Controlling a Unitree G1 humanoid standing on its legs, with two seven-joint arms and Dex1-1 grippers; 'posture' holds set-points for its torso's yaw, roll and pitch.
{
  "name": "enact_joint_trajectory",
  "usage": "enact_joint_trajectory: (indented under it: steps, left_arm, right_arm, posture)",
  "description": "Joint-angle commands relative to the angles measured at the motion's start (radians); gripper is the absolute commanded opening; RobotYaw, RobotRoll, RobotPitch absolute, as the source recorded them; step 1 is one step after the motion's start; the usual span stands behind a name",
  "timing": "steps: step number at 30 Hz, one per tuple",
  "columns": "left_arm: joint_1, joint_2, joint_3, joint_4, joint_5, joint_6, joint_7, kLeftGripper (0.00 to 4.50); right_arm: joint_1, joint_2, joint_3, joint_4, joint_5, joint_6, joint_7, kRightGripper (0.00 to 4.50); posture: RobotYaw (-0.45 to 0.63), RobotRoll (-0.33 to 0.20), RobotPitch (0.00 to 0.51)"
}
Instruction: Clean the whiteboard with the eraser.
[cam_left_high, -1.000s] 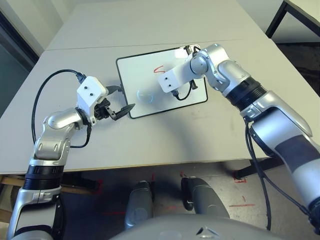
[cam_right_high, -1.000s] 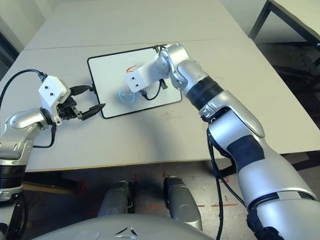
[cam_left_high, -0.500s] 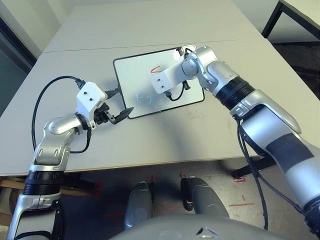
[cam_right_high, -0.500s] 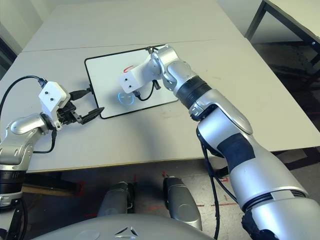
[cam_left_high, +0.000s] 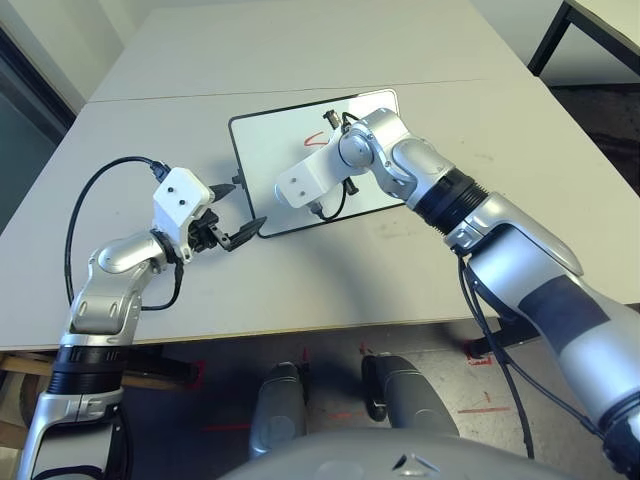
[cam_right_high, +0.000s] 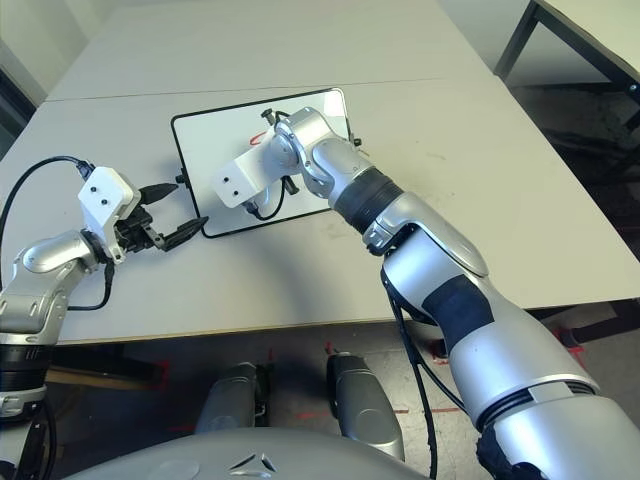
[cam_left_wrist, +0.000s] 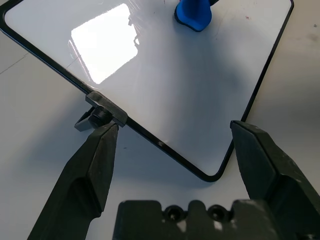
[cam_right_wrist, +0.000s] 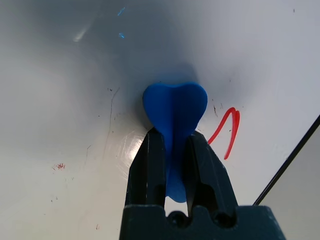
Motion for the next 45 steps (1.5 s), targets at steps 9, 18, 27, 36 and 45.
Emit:
enact_joint_trajectory:
  steps: [9, 18, 27, 36, 45]
  left_arm:
    - [-0.012, -0.011, -0.016, -0.018, 0.005, 0.008, 0.004, 4.50]
    - [-0.010, -0.008, -0.015, -0.030, 0.001, 0.019, 0.004, 4.50]
    - [-0.003, -0.006, -0.013, -0.048, -0.001, 0.035, 0.002, 4.50]
    - [-0.004, -0.008, -0.014, -0.050, -0.001, 0.041, 0.003, 4.50]
    - [-0.007, -0.007, -0.014, -0.051, 0.000, 0.045, 0.003, 4.50]
  right_arm:
    - [-0.116, -0.005, -0.003, 0.211, -0.003, -0.016, -0.123, 0.31]
    - [-0.183, 0.015, -0.014, 0.335, 0.012, -0.020, -0.202, 0.31]
    - [-0.175, 0.019, 0.004, 0.325, 0.022, -0.045, -0.178, 0.31]
    - [-0.072, -0.019, 0.033, 0.150, 0.013, -0.071, -0.063, 0.31]
    - [-0.007, -0.037, 0.036, 0.043, -0.005, -0.046, -0.016, 0.31]
  posture:
    - [0.01, 0.000, 0.107]
    - [0.02, 0.000, 0.112]
    - [0.01, 0.000, 0.118]
    - [0.01, 0.000, 0.123]
    - [0.01, 0.000, 0.125]
